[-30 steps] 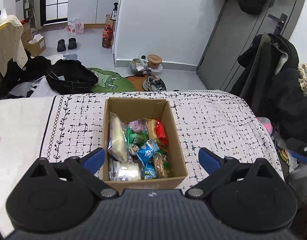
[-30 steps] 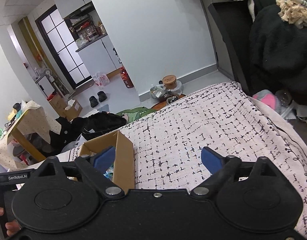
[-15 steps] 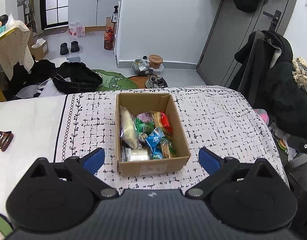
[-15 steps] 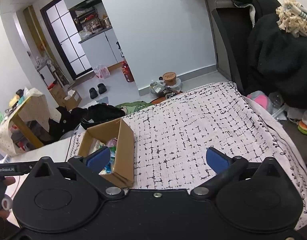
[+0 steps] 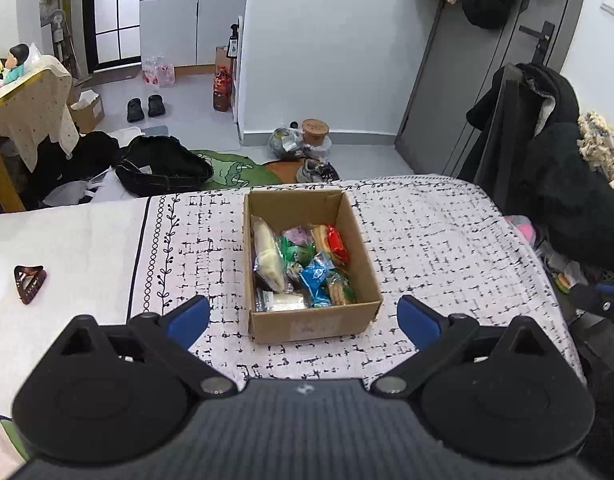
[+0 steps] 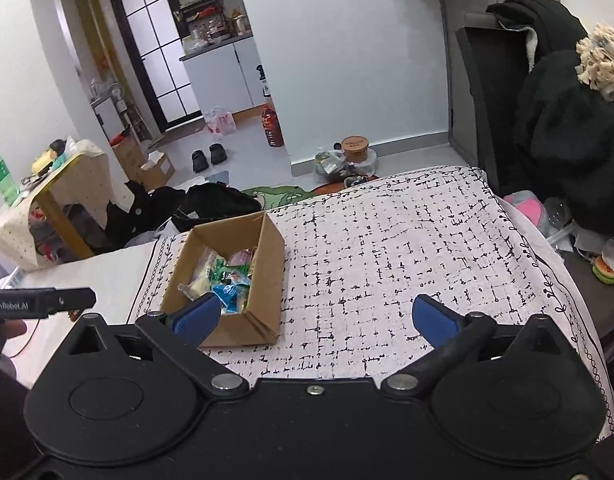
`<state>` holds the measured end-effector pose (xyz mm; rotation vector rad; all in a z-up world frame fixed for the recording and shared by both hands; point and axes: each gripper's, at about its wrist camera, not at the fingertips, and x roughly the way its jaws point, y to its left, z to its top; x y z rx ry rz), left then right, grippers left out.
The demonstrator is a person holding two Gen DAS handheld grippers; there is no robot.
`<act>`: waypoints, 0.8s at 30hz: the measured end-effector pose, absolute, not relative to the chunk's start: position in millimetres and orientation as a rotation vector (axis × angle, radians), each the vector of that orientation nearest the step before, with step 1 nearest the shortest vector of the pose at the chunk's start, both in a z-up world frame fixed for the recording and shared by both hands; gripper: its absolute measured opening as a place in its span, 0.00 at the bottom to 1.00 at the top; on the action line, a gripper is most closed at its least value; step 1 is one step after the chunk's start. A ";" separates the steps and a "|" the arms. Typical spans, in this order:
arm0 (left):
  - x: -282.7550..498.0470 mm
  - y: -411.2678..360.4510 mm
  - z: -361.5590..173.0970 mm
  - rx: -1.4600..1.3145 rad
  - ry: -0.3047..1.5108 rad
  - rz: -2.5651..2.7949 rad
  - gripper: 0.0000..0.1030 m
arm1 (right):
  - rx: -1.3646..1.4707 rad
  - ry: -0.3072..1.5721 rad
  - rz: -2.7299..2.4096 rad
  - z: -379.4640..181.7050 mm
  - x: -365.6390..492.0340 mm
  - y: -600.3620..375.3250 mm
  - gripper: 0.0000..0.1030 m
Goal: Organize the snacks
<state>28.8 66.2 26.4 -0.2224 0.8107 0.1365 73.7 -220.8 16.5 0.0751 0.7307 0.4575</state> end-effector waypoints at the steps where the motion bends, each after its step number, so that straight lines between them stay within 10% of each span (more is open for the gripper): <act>1: 26.9 65.8 27.9 -0.230 0.810 0.133 0.97 | 0.072 0.724 0.460 18.1 71.2 -220.9 1.00; 24: 9.7 31.2 35.1 -0.133 0.804 0.103 0.97 | 0.034 0.719 0.539 35.4 50.9 -213.5 1.00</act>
